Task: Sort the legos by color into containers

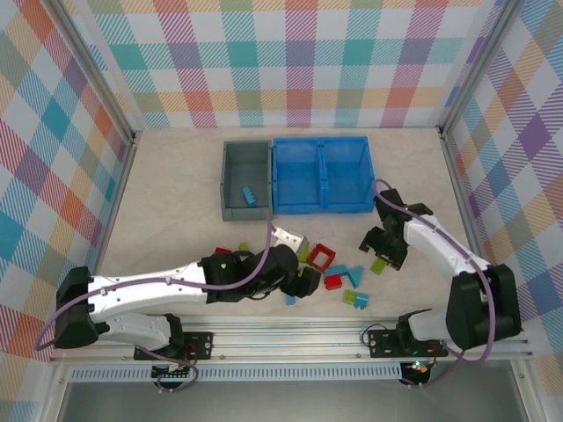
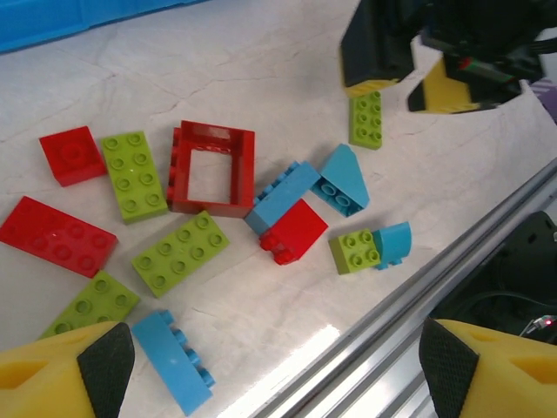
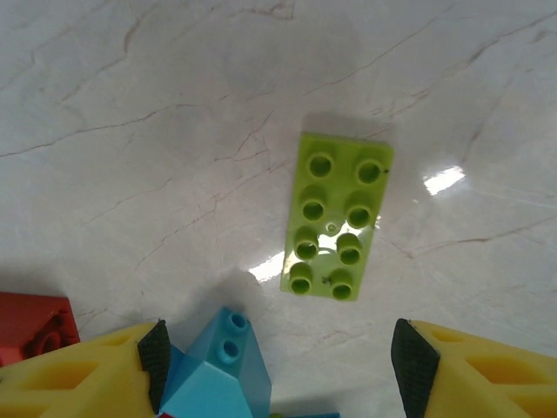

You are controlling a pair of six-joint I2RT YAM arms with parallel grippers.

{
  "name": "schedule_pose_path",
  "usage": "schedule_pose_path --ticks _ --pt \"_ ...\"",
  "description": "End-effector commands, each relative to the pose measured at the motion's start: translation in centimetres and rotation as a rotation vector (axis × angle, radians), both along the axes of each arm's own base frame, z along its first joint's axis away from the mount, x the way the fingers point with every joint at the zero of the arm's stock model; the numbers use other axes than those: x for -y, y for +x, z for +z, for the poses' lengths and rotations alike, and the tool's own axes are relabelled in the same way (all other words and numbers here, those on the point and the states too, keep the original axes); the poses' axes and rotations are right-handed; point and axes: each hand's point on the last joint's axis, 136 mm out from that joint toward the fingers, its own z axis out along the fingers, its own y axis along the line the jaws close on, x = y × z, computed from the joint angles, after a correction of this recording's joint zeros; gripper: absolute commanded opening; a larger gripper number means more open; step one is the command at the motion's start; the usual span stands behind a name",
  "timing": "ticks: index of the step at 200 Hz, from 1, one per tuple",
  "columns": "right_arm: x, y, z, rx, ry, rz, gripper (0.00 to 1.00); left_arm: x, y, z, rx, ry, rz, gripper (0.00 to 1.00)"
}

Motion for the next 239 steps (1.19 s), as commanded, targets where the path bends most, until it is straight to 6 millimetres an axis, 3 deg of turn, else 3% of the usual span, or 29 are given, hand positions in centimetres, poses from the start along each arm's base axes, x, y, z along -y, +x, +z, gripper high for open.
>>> schedule_pose_path --ticks 1,60,185,221,239 --pt "-0.5 0.7 -1.4 -0.005 0.052 -0.002 0.69 -0.3 0.8 1.9 0.048 -0.09 0.094 0.87" --pt "0.8 -0.2 -3.2 -0.047 0.041 -0.038 0.68 -0.4 0.6 2.7 0.063 -0.11 0.083 0.87" --pt "1.7 -0.4 -5.9 -0.089 0.018 -0.033 0.4 -0.1 0.6 3.2 0.066 -0.154 0.076 0.86" --pt "1.6 0.2 -4.2 -0.029 0.015 -0.019 0.36 -1.9 1.4 4.5 0.112 -0.133 0.14 0.85" --pt "1.2 1.0 -2.0 0.04 -0.016 0.031 0.35 -3.3 2.0 7.0 0.168 -0.141 0.175 0.85"
